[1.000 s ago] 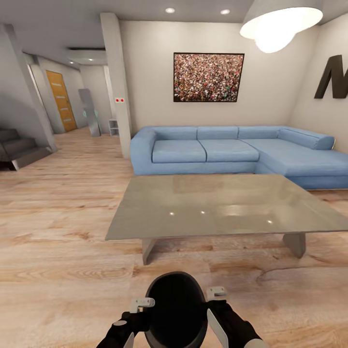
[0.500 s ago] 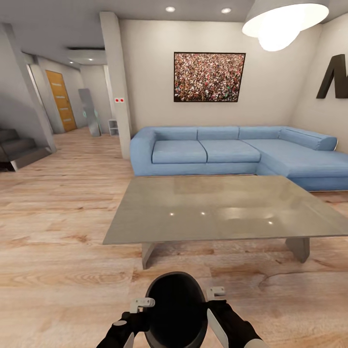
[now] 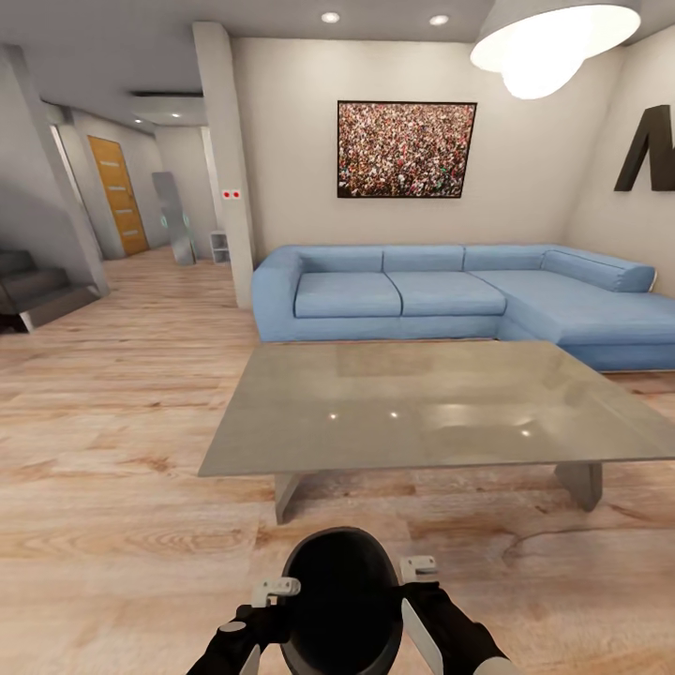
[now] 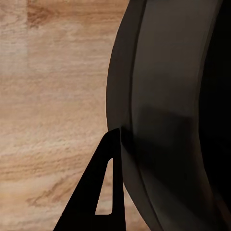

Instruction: Place each of the two pumpkins and all three candles from the living room inside a cabinet in the living room (use any cabinet), then make sure every cabinet is closed, and position the cauldron so it is next to a table in the living room.

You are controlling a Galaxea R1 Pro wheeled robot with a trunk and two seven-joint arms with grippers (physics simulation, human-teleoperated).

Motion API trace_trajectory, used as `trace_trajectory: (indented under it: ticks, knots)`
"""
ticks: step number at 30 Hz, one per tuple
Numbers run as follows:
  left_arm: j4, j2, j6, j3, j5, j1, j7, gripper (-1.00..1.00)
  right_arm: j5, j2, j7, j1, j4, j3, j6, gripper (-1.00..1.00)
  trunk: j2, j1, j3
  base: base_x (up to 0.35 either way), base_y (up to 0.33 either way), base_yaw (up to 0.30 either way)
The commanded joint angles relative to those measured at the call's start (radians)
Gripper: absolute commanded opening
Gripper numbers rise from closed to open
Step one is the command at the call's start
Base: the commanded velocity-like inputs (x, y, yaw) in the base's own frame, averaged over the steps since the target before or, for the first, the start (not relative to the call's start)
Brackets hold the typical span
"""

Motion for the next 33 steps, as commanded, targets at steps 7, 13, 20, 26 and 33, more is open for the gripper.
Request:
trace_trajectory:
  ticks: [7,13,20,26,33]
  knots:
    - [-0.002,0.001,0.006,-0.003,0.003,0.000,0.009,-1.00,-0.011,-0.001,-0.009,-0.001,-0.003,0.007,0.003,-1.00,0.000,0.000,-0.001,0.149,0.000,0.000]
    - [-0.002,0.000,0.006,-0.003,0.003,0.000,0.009,-1.00,-0.011,-0.001,-0.009,-0.001,-0.003,0.007,0.003,-1.00,0.000,0.000,-0.001,0.158,0.000,0.000]
    - [-0.002,0.000,0.006,-0.003,0.003,0.000,0.009,-1.00,-0.011,-0.001,-0.009,-0.001,-0.003,0.007,0.003,-1.00,0.000,0.000,-0.001,0.099,0.000,0.000]
    - [-0.002,0.000,0.006,-0.003,0.003,0.000,0.009,-1.00,-0.011,-0.001,-0.009,-0.001,-0.003,0.007,0.003,-1.00,0.000,0.000,-0.001,0.045,0.000,0.000]
    - [-0.002,0.000,0.006,-0.003,0.003,0.000,0.009,-1.00,-0.011,-0.001,-0.009,-0.001,-0.003,0.007,0.003,-1.00,0.000,0.000,-0.001,0.019,0.000,0.000]
